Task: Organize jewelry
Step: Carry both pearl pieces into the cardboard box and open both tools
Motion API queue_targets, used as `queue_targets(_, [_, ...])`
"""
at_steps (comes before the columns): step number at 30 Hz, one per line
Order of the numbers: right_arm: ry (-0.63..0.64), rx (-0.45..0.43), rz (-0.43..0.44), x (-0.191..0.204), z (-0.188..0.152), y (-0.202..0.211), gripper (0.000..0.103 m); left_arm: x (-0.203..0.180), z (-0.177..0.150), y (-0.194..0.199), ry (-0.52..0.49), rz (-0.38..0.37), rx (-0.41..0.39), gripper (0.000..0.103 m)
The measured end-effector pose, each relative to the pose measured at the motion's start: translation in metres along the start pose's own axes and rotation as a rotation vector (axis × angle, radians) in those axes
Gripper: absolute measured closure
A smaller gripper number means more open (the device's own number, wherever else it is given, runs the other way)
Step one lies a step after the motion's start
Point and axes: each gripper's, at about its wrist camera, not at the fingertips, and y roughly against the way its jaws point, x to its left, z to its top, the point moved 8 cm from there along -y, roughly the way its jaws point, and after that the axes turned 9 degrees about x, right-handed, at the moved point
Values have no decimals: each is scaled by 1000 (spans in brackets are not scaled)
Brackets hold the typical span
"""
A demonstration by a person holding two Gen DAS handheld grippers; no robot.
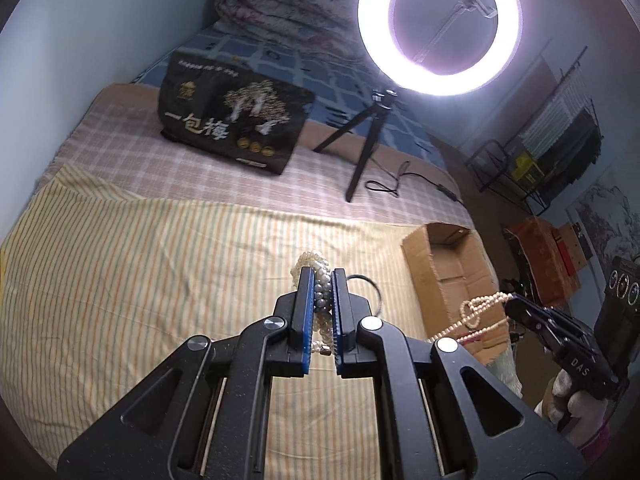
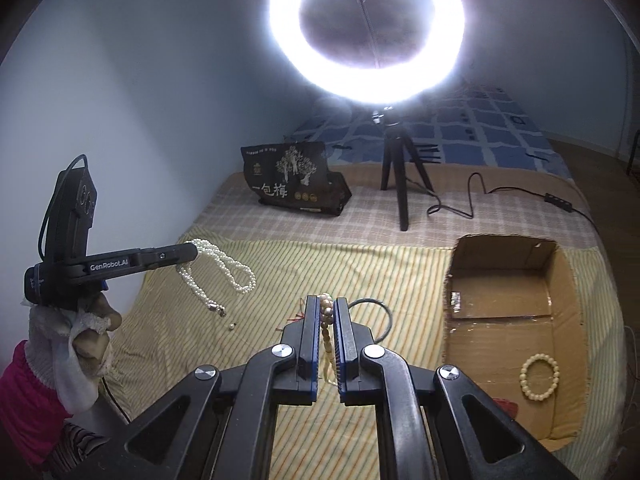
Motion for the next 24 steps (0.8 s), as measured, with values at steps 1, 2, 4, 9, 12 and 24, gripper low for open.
queue_targets(1, [-6,-7,-6,-5,0,4,99,-5,0,0,-8,-3,0,97])
queue_targets(2, [-10,-11,-11,-9,0,6,99,-10,-1,0,-18,-5,0,97])
queue_targets(4, [-21,-25,-28,-19,0,13,99,-22,-1,-2,-38,-9,3,97])
queue_targets(9, [-64,-59,-60,-49,2,31,99,-51,1,-11,-67,-34,12,97])
queue_targets(12, [-94,-82,-88,-69,4,38,99,-69,4,-17,-90,-46,12,97])
queue_targets(24, [-153,-91,-179,-136,7,41,99,-139,17,-52,-157,-113,21,97])
